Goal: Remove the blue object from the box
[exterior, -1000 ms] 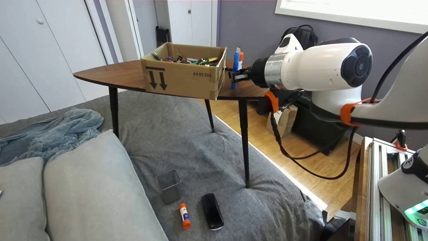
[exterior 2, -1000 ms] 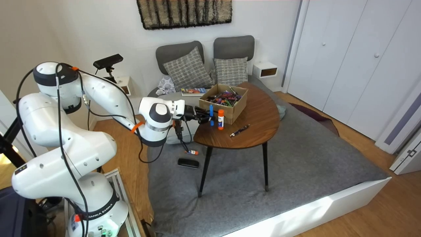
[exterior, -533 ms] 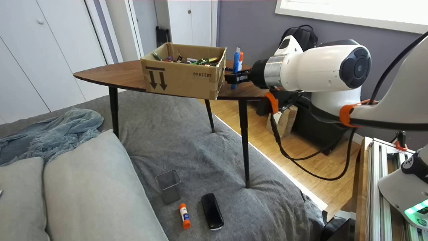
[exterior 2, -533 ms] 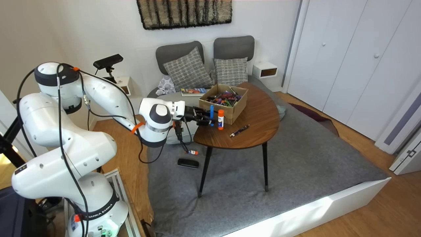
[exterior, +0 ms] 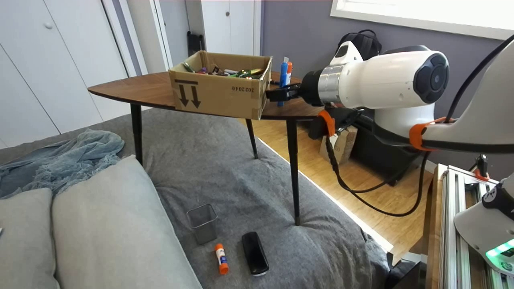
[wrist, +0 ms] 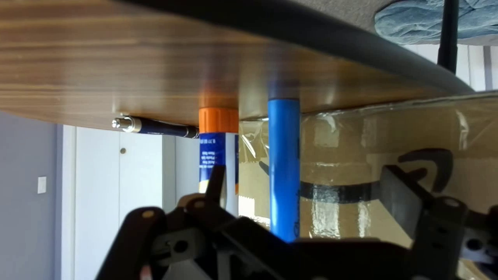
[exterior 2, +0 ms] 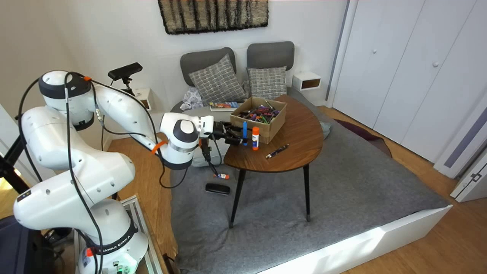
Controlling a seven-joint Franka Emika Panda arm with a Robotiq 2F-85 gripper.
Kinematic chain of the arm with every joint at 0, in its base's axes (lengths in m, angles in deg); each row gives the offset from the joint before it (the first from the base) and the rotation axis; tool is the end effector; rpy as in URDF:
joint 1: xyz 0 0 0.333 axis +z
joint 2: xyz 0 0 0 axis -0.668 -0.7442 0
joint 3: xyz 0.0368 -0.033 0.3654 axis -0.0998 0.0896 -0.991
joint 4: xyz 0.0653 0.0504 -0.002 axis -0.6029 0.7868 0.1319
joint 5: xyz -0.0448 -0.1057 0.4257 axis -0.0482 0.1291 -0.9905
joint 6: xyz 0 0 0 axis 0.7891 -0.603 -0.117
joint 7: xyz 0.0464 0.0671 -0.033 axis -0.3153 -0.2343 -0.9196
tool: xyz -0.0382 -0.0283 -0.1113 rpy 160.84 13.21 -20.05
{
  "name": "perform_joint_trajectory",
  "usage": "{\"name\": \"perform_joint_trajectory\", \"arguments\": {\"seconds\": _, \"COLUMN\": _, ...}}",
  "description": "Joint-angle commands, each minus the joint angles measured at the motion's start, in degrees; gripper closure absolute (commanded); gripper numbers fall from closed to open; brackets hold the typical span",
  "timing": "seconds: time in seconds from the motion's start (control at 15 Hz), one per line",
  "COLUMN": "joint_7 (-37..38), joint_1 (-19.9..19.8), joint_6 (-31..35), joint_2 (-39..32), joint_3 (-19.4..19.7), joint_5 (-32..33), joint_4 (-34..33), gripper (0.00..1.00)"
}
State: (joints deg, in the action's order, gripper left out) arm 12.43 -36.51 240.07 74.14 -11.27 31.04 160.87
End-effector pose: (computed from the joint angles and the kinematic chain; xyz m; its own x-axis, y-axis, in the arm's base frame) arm 0.4564 0.1176 0.2944 0.3505 -0.1298 0.9275 -0.3042 -0.9524 -0.0184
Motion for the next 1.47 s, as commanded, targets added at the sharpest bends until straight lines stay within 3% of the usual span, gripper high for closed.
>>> {"name": "perform_joint_trajectory", "arguments": {"seconds": 0.0, "joint_7": -0.5, "joint_1": 0.3, "joint_6": 0.8, "joint_2": -4.7, "joint_3": 2.7, "joint_5": 4.9, "joint_4": 0.0, "gripper": 0.00}}
{"name": "perform_joint_trajectory", "arguments": {"seconds": 0.33, "joint_7": -1.0, "joint_1": 1.9, "joint_6": -0.8, "joint_2": -13.7, "joint_3": 9.1, "joint_5": 16.9, "joint_4": 0.0, "gripper": 0.00}}
{"name": "perform_joint_trajectory", "arguments": {"seconds": 0.53, "joint_7": -0.7, "joint_1": 4.6, "joint_6": -2.3, "joint_2": -21.1, "joint_3": 15.6, "joint_5": 27.2, "joint_4": 0.0, "gripper": 0.00}}
{"name": "perform_joint_trajectory", "arguments": {"seconds": 1.07, "joint_7": 6.0, "joint_1": 22.3, "joint_6": -18.9, "joint_2": -40.8, "joint_3": 42.6, "joint_5": 60.8, "joint_4": -2.8, "gripper": 0.00}}
{"name": "perform_joint_trajectory", "arguments": {"seconds": 1.2, "joint_7": 7.7, "joint_1": 26.1, "joint_6": -19.6, "joint_2": -44.1, "joint_3": 48.2, "joint_5": 65.4, "joint_4": -3.8, "gripper": 0.00}}
{"name": "perform_joint_trajectory", "arguments": {"seconds": 1.4, "joint_7": 9.8, "joint_1": 28.8, "joint_6": -18.6, "joint_2": -44.8, "joint_3": 52.9, "joint_5": 68.5, "joint_4": -4.9, "gripper": 0.00}}
